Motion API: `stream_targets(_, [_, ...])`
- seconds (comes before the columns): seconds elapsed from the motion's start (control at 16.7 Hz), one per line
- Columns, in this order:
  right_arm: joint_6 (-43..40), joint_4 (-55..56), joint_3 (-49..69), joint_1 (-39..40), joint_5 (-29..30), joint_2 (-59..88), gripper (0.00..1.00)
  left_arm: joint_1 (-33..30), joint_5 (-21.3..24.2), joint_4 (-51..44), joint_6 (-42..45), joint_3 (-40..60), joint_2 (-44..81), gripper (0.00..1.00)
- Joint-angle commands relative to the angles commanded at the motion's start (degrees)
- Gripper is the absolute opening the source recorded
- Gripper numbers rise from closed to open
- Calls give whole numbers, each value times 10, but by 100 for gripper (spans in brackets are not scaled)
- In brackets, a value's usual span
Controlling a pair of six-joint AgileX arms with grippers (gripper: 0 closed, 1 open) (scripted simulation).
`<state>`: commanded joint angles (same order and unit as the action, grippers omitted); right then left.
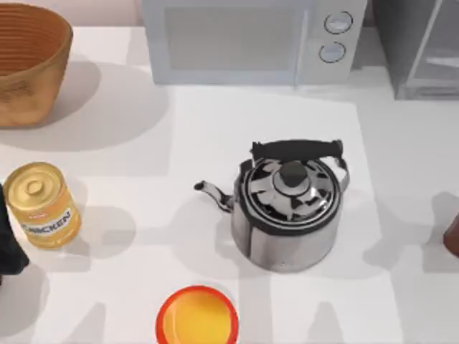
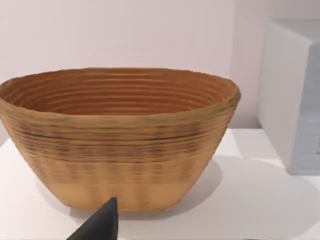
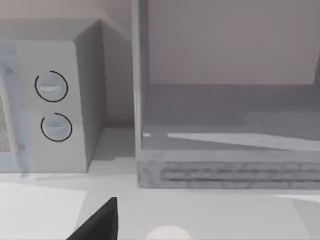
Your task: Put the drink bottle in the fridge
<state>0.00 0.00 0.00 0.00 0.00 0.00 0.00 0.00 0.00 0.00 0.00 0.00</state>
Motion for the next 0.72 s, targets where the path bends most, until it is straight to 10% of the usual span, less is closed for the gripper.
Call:
stream_targets(0.3, [-26, 18, -3, -1, -34, 36, 100, 0, 0, 0, 0, 0, 0, 100])
stream_targets(0.72, [-167, 138, 13, -64, -242, 300, 100, 0, 0, 0, 0, 0, 0, 100])
